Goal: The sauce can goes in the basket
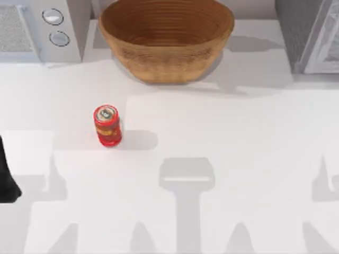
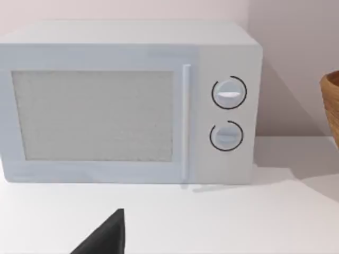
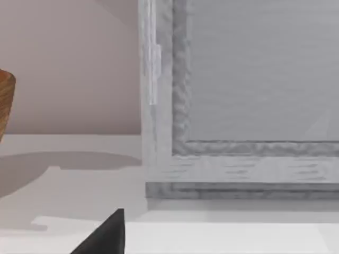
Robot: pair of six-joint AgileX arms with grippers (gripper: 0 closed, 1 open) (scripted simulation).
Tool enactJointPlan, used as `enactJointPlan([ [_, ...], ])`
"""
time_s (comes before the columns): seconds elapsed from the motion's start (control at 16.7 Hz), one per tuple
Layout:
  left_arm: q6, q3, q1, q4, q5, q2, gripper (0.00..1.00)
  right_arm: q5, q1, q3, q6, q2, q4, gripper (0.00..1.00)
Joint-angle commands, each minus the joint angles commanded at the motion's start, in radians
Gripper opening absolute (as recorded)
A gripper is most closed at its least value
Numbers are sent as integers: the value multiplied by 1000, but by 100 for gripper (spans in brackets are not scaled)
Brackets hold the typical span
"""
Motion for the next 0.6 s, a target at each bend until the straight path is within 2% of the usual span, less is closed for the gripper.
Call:
enactJointPlan([
  [0.3, 45, 35, 1, -19, 34, 58, 100, 0, 0, 0, 0, 0, 0, 100],
  [0.6, 257, 197, 7, -106, 194, 334, 100, 0, 0, 0, 0, 0, 0, 100],
])
